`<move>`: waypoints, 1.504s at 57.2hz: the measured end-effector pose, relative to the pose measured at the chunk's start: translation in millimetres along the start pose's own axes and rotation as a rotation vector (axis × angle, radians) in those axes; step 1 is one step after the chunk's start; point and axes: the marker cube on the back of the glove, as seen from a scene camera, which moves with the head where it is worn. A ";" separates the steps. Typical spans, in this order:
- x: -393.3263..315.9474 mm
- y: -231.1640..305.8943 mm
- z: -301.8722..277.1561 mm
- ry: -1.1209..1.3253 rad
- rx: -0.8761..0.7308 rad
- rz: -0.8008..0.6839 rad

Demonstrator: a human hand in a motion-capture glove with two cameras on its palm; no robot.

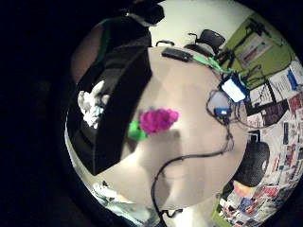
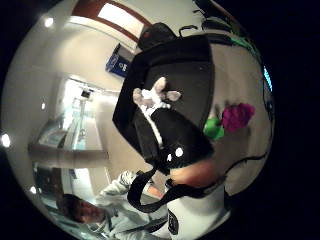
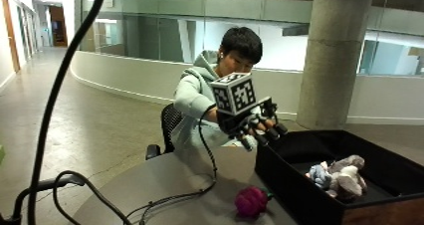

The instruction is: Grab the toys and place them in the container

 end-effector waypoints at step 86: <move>-175.1 -23.2 -66.1 0.228 0.358 -0.193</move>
